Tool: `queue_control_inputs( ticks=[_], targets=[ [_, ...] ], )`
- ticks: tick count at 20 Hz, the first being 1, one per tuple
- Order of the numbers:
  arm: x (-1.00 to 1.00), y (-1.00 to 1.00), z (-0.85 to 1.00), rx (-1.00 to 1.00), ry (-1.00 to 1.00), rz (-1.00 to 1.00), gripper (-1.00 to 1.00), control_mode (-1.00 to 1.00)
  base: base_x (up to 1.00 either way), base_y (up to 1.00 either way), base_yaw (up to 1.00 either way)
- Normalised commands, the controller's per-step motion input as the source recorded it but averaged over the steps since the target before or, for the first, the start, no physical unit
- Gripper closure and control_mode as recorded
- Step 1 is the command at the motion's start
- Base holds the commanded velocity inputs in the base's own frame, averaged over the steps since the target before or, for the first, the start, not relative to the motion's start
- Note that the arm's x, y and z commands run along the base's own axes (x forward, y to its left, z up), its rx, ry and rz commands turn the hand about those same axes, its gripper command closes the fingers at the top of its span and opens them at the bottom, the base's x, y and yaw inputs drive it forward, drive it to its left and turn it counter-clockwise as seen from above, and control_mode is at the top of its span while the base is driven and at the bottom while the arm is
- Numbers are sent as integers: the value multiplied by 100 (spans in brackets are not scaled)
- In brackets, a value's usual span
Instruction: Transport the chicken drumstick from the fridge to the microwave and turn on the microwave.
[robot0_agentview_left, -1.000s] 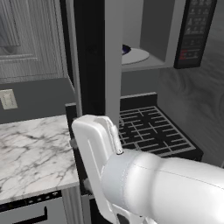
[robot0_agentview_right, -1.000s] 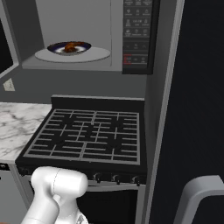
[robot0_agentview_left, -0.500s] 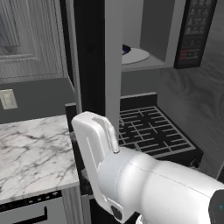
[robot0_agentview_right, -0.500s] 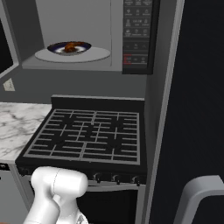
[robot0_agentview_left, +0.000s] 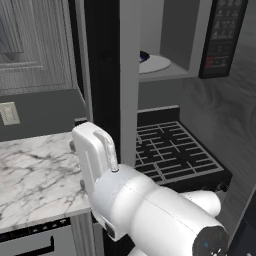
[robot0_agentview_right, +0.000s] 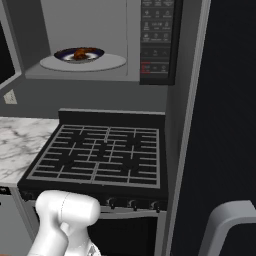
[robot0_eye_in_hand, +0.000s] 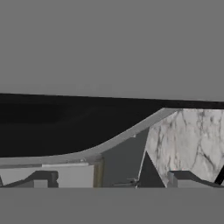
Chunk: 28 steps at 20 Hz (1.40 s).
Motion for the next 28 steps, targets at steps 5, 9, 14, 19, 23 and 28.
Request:
queue_control_inputs(
  ticks=[5,9,14,19,23,28],
  targets=[
    [16,19,0,8,-4,-14,-100,-100,0,0,0],
    [16,11,0,12,-1,-12,-100,-100,0,0,0],
    [16,8,0,12,-3,-8,-100,-100,0,0,0],
    [9,0,0,9,0,-5,-100,-100,0,0,0],
    [1,-10,0,8,0,-5,-100,-100,0,0,0],
    [0,-24,0,8,0,-6,-100,-100,0,0,0]
  ],
)
